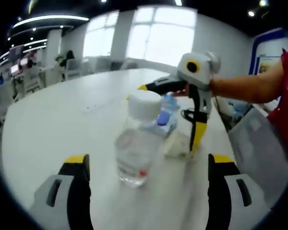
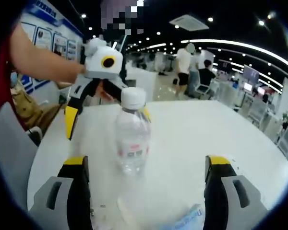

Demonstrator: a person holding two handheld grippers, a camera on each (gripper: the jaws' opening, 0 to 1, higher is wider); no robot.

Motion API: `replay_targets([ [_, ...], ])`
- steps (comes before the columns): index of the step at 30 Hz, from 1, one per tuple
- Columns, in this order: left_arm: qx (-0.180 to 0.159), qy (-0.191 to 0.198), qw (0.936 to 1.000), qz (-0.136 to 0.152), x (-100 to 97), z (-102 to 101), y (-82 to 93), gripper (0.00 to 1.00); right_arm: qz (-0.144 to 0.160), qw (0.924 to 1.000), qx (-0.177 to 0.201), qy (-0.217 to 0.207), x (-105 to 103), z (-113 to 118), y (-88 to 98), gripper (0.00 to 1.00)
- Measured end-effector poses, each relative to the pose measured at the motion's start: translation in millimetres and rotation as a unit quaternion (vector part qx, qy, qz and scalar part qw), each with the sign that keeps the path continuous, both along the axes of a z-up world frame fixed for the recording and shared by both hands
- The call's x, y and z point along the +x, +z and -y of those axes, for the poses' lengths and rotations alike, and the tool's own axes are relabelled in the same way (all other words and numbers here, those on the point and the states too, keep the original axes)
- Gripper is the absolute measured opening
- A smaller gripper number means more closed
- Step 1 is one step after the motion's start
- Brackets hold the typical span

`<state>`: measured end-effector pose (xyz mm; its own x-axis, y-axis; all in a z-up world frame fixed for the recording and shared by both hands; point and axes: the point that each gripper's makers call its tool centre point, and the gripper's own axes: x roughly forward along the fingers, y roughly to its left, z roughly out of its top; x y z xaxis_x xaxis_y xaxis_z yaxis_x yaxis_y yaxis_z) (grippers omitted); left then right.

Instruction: Arrange the tabletop items into an orderly group along one side of the table until the central work area is clear of visible clutter.

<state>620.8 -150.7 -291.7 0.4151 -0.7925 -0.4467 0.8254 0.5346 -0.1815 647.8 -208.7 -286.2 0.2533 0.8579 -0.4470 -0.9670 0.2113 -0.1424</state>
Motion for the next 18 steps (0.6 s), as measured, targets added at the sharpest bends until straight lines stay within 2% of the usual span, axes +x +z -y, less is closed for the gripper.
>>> replay_targets([
  [7,-0.016,0.031,0.9994,0.005,-17.5,-12,9.7,0.99,0.003,0.9997,0.003,-0.024,-11,31,12.1,0.98],
  [18,-0.044,0.069,0.9966,0.010,-66.9,-14,21.5,0.99,0.003,0.9980,0.005,-0.063,-46,71,22.8,0.97],
])
